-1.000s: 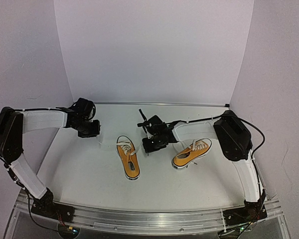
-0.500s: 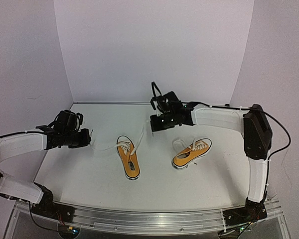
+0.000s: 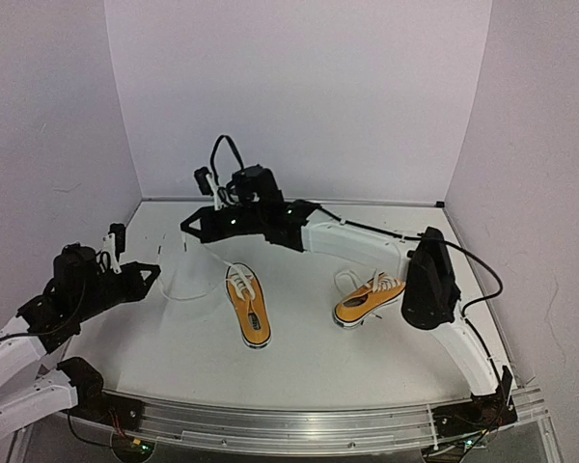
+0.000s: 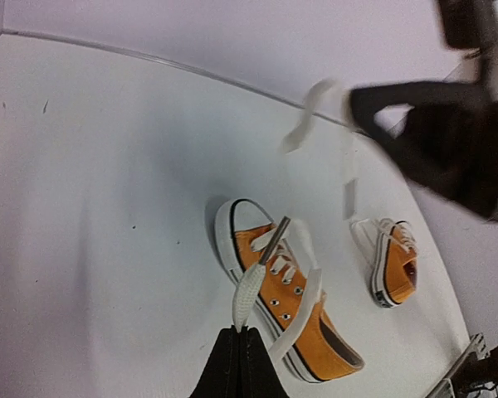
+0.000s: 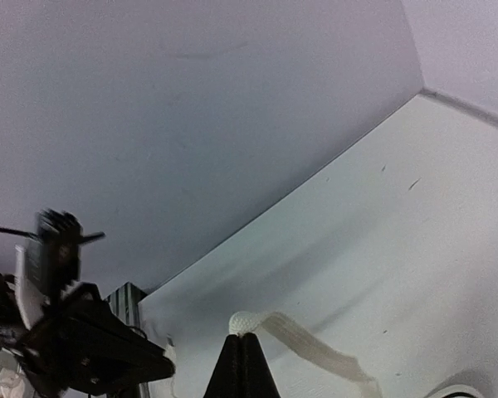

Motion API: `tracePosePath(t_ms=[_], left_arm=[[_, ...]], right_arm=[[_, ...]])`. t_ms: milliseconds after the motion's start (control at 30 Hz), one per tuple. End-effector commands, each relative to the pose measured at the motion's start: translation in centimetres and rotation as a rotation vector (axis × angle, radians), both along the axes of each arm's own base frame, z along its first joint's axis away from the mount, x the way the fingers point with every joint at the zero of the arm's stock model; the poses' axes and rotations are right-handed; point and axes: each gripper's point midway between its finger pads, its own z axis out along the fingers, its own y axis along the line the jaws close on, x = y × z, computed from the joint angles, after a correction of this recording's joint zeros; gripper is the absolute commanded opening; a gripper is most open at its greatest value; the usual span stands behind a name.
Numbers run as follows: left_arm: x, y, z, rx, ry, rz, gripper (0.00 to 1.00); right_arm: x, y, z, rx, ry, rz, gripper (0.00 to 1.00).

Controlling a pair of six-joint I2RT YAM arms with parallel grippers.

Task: Tie the shoes

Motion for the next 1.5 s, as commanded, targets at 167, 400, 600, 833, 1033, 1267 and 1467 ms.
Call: tracePosePath(t_ms=[167,400,600,833,1033,1267,1467], left_arm=[[-3.5,-0.7,2.9,-0.132,-0.056,-0.108,0.00],[-0.5,0.6,0.9,0.010,0.042,0.027,0.00],[3.1,-2.8,-3.4,0.151,0.193,-0.079,0.00],[8.5,-6.8,-5.9,0.277,0.257,-0.199,0.00],[11.7,-6.0,-6.2,0.184,0.309,-0.153,0.00],[11.9,-5.1,-7.3,0.063,0.367,-0.139,0.00],[11.8,-5.1,-7.7,0.053,0.377,-0.149,0.00]], right_arm=[[-2.1,2.1,-4.3,0.008,0.145,0.113,0.27],[-1.8,-3.6,-1.6,-0.049,0.115,0.072,0.56],[0.2,-9.4,-4.3,-0.186,0.080,0.013,0.57],[0.1,-10.4,-8.1,-0.349,0.035,0.050,0.46],[-0.7,-9.5,-10.7,-0.478,-0.062,0.089,0.41],[-0.3,-9.5,-14.8,-0.720,-0.213,0.040,0.34],[-0.8,-9.3,-16.4,-0.791,-0.259,0.055,0.33]])
